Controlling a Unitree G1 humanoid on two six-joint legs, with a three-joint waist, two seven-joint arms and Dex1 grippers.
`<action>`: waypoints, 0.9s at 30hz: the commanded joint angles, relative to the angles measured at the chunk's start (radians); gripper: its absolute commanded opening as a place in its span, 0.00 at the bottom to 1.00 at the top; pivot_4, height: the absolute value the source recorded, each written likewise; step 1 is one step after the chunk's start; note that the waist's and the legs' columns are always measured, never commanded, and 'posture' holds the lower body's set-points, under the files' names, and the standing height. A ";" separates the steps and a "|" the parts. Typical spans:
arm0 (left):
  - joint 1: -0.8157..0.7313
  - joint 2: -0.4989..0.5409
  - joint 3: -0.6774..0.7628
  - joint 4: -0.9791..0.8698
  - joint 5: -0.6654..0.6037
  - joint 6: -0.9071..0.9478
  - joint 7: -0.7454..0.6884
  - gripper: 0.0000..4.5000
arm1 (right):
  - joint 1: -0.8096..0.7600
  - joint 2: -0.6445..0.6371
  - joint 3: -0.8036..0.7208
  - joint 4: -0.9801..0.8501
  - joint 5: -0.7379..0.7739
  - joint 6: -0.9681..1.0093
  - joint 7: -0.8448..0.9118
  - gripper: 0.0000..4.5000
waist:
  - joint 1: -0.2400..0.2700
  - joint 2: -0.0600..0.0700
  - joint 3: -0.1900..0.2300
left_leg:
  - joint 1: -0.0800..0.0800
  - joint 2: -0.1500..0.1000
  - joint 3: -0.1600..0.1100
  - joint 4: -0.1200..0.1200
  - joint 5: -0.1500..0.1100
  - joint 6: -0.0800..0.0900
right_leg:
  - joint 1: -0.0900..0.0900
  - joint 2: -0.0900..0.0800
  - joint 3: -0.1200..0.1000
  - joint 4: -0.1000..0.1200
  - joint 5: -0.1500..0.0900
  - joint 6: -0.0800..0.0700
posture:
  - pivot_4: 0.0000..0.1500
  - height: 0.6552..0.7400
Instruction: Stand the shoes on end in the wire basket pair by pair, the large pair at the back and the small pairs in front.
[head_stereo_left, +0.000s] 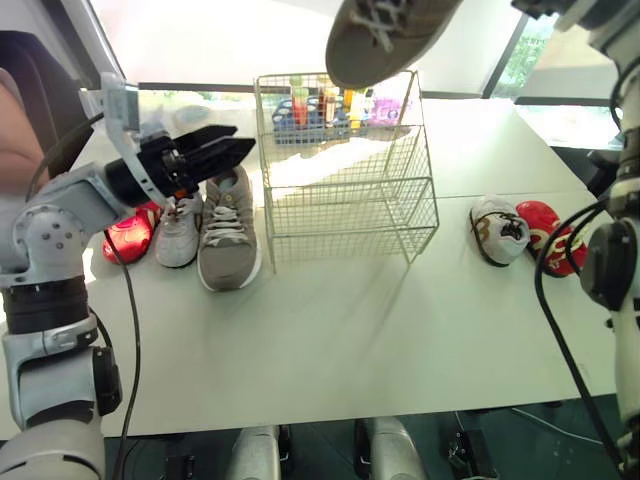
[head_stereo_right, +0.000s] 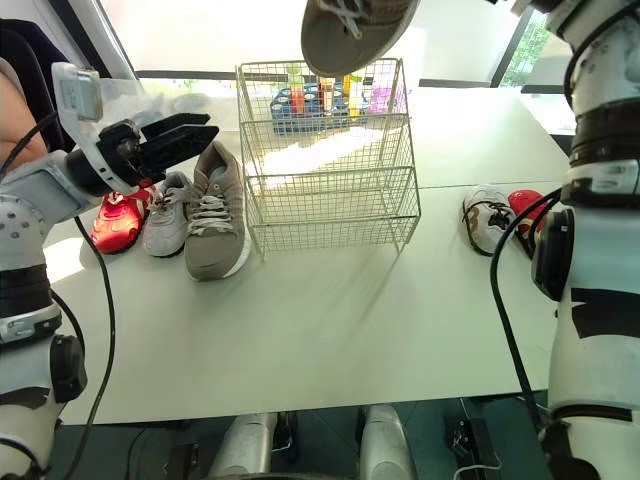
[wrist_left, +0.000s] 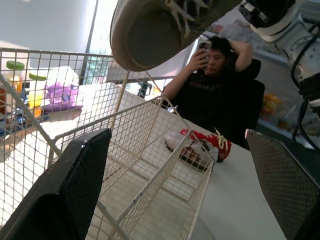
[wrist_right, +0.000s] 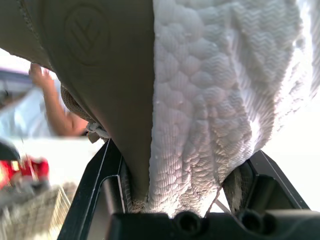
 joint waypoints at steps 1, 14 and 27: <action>0.007 0.006 0.027 -0.059 -0.012 -0.021 0.009 0.98 | -0.088 0.015 0.002 0.128 -0.114 -0.179 0.080 0.43 | 0.001 0.000 0.000 | 0.000 0.000 0.000 -0.001 0.001 -0.002 | -0.001 0.000 0.000 0.001 0.000 0.000 | 1.00 1.00; 0.048 0.015 0.045 -0.142 -0.024 -0.030 0.059 0.98 | -0.090 0.104 -0.024 0.351 -0.307 -0.283 0.149 0.43 | 0.002 0.000 0.000 | 0.000 0.000 0.001 -0.001 0.004 -0.007 | -0.001 0.000 0.000 0.001 0.000 0.000 | 1.00 1.00; 0.054 0.023 0.050 -0.175 -0.034 -0.023 0.080 1.00 | -0.051 0.118 -0.066 0.367 -0.395 -0.300 0.017 1.00 | 0.001 0.000 0.000 | 0.001 0.000 0.001 -0.001 0.005 -0.008 | 0.000 0.000 0.000 0.002 0.000 0.000 | 1.00 1.00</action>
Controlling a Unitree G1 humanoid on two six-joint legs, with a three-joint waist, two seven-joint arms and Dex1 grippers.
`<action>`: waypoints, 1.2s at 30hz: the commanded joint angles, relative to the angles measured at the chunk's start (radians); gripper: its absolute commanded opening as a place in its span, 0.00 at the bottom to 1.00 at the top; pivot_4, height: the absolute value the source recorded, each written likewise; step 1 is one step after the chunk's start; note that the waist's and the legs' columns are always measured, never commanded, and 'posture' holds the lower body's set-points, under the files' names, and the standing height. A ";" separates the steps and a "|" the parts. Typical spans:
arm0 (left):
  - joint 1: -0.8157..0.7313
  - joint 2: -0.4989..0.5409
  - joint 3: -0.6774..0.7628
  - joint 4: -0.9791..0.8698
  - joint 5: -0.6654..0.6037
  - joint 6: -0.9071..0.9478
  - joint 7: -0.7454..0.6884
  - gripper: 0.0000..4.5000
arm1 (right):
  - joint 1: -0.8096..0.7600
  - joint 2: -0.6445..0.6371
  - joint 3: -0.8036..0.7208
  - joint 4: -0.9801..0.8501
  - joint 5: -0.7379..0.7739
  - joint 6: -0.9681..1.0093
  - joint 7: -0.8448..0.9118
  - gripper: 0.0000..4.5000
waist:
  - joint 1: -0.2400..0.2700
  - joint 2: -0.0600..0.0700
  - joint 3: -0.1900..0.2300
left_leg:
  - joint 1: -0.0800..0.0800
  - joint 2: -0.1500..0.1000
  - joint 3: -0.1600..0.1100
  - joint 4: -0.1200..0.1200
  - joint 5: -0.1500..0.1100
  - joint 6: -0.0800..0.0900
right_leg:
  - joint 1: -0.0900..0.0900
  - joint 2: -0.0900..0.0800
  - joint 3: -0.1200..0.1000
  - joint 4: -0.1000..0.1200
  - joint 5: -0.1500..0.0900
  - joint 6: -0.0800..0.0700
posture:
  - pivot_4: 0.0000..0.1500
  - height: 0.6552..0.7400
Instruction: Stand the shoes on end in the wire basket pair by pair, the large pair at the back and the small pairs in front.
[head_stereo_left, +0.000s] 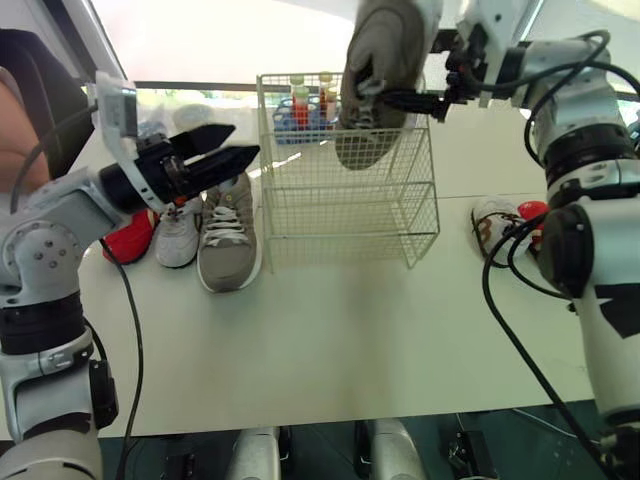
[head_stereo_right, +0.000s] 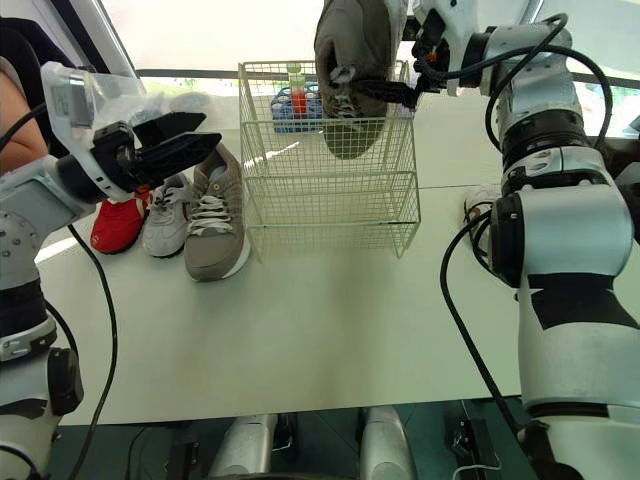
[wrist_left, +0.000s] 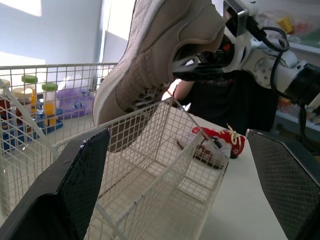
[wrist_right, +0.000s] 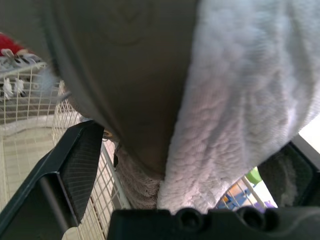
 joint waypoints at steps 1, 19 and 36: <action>-0.008 0.016 0.018 -0.030 -0.016 -0.010 0.002 1.00 | -0.026 -0.024 -0.050 -0.027 0.008 -0.011 -0.040 1.00 | 0.000 0.000 0.000 | 0.000 0.000 0.000 0.000 0.000 0.000 | 0.000 0.000 0.000 0.000 0.000 0.000 | 1.00 1.00; -0.064 -0.015 -0.054 0.043 0.028 -0.050 -0.045 1.00 | 0.013 -0.065 -0.072 -0.068 -0.014 0.080 -0.063 1.00 | 0.001 0.000 0.000 | 0.001 0.000 0.000 0.000 0.001 -0.001 | 0.000 0.000 0.000 0.001 0.000 0.000 | 1.00 1.00; -0.055 -0.035 -0.060 0.024 0.026 -0.047 -0.035 1.00 | 0.052 -0.041 -0.084 -0.133 -0.017 0.386 -0.167 1.00 | 0.002 0.000 0.000 | 0.002 0.000 0.000 0.001 0.001 -0.001 | 0.002 0.000 0.000 0.003 0.000 0.000 | 1.00 1.00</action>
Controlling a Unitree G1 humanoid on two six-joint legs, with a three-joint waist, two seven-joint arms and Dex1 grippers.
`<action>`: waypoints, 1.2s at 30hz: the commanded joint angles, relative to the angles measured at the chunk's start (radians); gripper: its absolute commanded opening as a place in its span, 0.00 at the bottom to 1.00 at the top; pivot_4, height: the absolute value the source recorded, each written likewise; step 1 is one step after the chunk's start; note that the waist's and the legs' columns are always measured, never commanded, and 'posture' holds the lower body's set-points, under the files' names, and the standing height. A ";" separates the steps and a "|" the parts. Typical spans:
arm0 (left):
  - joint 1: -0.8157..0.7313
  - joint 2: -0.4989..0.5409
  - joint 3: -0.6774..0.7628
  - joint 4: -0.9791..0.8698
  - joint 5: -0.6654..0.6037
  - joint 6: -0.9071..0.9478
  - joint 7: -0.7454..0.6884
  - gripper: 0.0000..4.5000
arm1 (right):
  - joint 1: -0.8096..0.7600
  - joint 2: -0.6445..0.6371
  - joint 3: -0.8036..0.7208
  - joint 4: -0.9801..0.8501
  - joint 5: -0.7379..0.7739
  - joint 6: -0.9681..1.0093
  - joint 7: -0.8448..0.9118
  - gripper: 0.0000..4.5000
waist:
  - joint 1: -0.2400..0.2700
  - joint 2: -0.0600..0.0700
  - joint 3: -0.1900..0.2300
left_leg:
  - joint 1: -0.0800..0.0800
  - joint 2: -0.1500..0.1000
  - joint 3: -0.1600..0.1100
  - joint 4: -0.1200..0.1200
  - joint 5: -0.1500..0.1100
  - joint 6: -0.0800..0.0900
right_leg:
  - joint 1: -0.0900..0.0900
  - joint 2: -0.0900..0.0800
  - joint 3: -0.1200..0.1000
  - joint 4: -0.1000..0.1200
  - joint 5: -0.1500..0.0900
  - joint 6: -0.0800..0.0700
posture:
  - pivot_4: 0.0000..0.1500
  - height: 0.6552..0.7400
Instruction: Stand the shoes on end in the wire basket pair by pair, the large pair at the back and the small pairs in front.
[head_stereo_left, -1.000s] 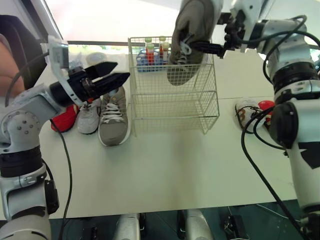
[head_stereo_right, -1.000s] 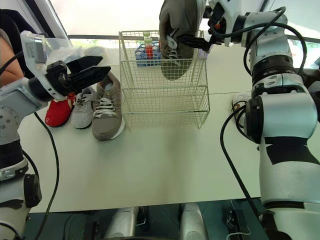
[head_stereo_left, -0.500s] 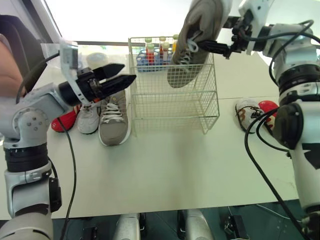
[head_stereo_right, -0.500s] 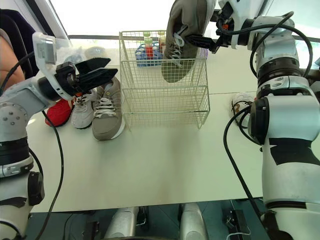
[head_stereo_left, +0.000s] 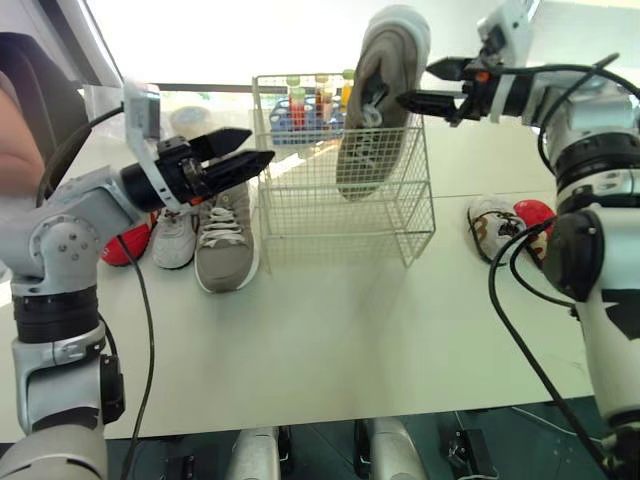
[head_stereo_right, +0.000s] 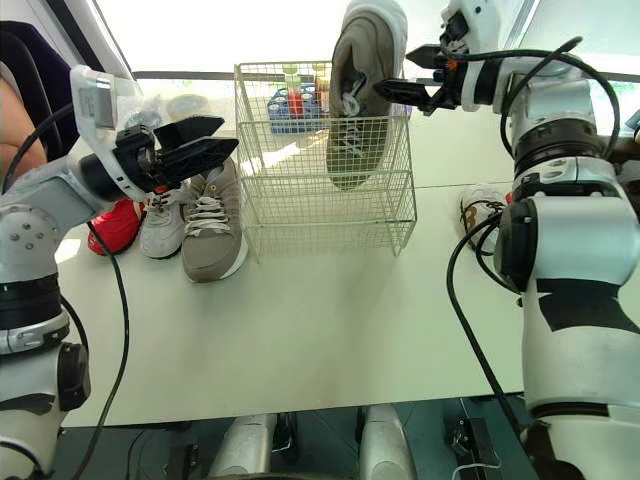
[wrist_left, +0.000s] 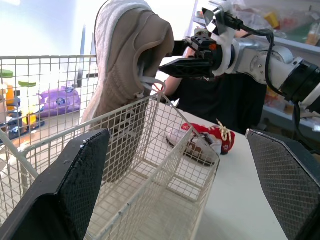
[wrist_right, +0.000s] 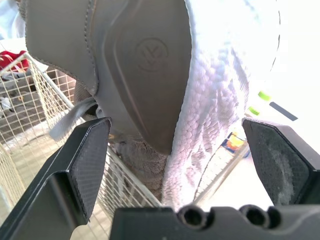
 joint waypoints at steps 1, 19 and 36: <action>-0.020 0.005 0.010 -0.030 -0.005 -0.016 0.000 1.00 | 0.007 -0.023 -0.011 -0.071 0.005 0.006 -0.029 1.00 | 0.002 0.000 0.000 | 0.000 0.000 0.000 0.000 0.000 0.000 | 0.001 0.000 0.000 0.000 0.000 0.000 | 1.00 1.00; -0.187 0.135 -0.093 0.459 0.404 -0.212 0.131 1.00 | 0.520 -0.089 -0.161 -1.340 0.429 0.490 0.001 1.00 | 0.011 0.000 -0.001 | 0.007 0.000 -0.002 0.000 -0.003 0.005 | 0.006 0.000 -0.001 0.002 0.000 0.000 | 1.00 1.00; -0.525 -0.116 -0.198 1.351 0.782 -0.629 0.240 1.00 | 0.648 -0.049 -0.168 -1.625 0.652 0.657 -0.255 1.00 | 0.028 -0.003 -0.001 | 0.004 0.000 -0.001 0.002 -0.005 0.008 | 0.005 0.000 -0.001 0.000 0.000 0.000 | 1.00 1.00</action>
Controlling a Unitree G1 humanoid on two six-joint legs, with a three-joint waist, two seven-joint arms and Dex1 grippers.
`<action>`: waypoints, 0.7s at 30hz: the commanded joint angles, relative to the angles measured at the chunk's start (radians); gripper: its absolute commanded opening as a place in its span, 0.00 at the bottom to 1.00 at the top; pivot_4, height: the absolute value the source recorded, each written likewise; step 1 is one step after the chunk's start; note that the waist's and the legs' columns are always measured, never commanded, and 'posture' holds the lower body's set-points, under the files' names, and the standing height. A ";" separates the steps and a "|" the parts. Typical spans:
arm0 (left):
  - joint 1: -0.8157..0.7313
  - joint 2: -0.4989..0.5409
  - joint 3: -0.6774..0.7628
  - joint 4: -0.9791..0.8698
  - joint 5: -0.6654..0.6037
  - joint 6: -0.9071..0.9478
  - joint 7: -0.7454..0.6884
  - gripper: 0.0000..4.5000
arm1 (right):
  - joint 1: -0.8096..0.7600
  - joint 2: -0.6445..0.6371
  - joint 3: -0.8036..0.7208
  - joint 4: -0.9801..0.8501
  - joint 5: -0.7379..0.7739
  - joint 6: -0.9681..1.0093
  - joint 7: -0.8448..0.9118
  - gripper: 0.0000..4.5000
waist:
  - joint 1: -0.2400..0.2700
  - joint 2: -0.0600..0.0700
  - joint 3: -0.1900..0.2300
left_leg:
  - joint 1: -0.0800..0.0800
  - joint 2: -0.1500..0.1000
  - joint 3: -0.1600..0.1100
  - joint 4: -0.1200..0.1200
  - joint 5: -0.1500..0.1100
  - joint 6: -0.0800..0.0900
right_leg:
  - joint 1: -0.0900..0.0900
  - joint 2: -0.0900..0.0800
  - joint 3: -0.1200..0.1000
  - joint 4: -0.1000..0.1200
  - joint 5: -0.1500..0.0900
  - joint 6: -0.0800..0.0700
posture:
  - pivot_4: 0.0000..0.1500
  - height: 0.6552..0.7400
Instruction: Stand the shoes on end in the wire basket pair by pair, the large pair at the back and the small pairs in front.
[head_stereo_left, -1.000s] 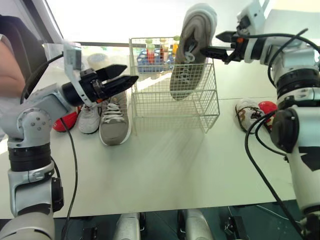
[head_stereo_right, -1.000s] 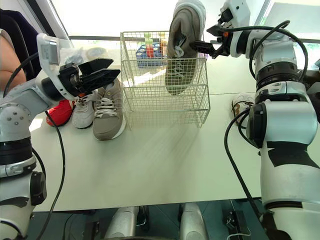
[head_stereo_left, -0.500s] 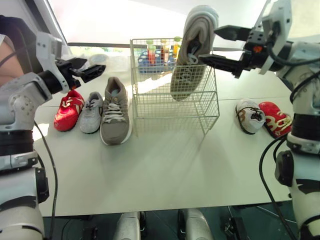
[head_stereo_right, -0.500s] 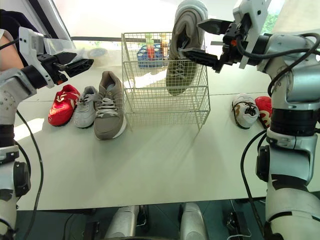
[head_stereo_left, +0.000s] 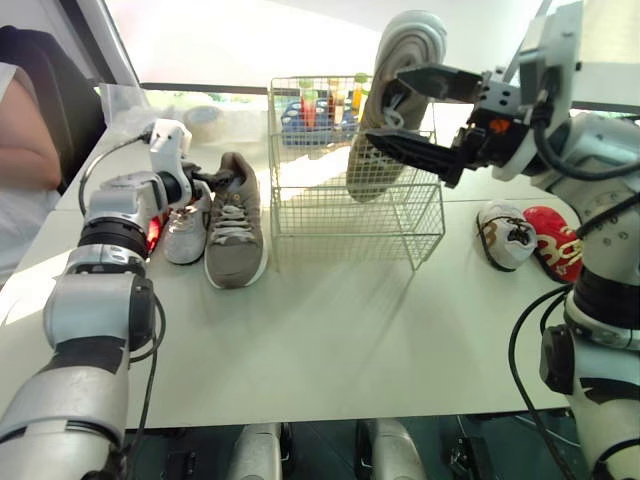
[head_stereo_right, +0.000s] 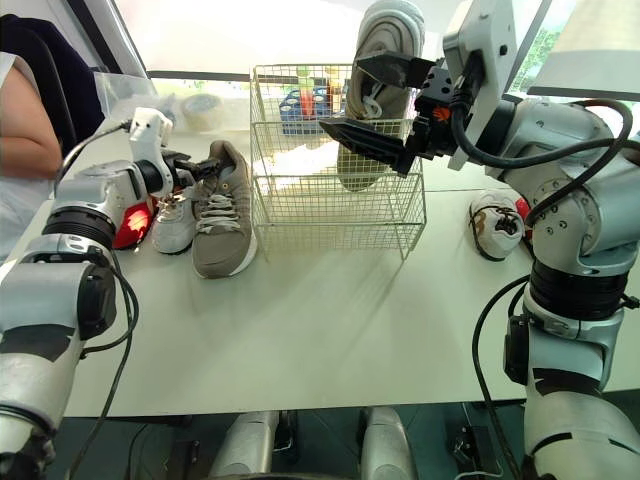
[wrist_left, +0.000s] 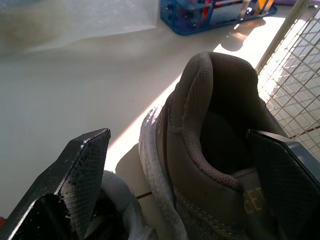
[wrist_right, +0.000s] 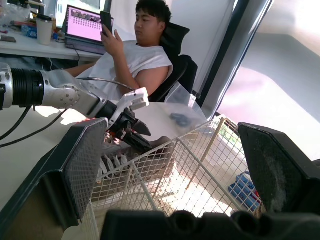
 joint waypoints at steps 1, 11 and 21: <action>-0.045 -0.009 0.011 0.023 0.046 -0.043 0.054 1.00 | -0.004 -0.008 -0.020 -0.040 0.035 0.002 -0.038 1.00 | 0.000 0.000 0.000 | 0.000 0.000 0.000 0.000 0.000 0.000 | 0.000 0.000 0.000 0.000 0.000 0.000 | 1.00 1.00; -0.064 -0.042 0.049 0.050 0.078 -0.014 0.073 0.06 | 0.010 -0.010 -0.004 -0.051 0.067 -0.005 -0.094 1.00 | 0.000 0.000 0.000 | 0.000 0.000 0.000 0.000 0.000 0.000 | 0.000 0.000 0.000 0.000 0.000 0.000 | 1.00 1.00; -0.122 0.009 0.088 0.039 0.086 0.097 0.034 0.29 | 0.002 -0.003 0.020 -0.035 0.068 -0.018 -0.114 1.00 | -0.004 0.000 0.000 | -0.001 0.000 0.000 0.000 0.000 0.001 | 0.000 0.000 0.000 0.000 0.000 0.000 | 1.00 1.00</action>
